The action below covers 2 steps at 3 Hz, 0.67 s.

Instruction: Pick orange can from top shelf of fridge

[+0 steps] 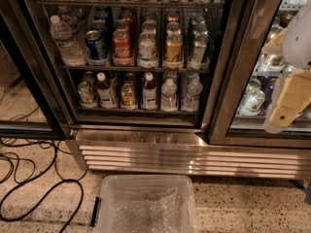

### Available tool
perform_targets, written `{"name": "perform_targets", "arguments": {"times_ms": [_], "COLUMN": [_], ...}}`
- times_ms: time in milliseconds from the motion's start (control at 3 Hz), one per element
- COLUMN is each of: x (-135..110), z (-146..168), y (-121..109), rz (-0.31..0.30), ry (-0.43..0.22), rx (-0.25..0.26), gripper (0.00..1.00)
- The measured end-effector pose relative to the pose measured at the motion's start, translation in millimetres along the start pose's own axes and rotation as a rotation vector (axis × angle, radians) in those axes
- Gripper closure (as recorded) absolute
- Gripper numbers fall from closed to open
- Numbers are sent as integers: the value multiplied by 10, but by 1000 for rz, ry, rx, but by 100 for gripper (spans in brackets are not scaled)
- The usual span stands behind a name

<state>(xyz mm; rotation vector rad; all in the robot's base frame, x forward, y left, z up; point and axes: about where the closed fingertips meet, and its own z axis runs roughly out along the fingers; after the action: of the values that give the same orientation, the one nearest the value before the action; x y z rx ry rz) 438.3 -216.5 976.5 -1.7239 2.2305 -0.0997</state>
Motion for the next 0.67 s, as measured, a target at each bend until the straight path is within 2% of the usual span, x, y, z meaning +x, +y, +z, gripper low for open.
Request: {"name": "perform_targets", "arguments": {"times_ms": [333,667], "x": [0,-84], "z": [0,-43], "y": [0,73], "rz": [0,-40], "ry": [0,-24], "rx": [0,-13], "gripper": [0,0]}}
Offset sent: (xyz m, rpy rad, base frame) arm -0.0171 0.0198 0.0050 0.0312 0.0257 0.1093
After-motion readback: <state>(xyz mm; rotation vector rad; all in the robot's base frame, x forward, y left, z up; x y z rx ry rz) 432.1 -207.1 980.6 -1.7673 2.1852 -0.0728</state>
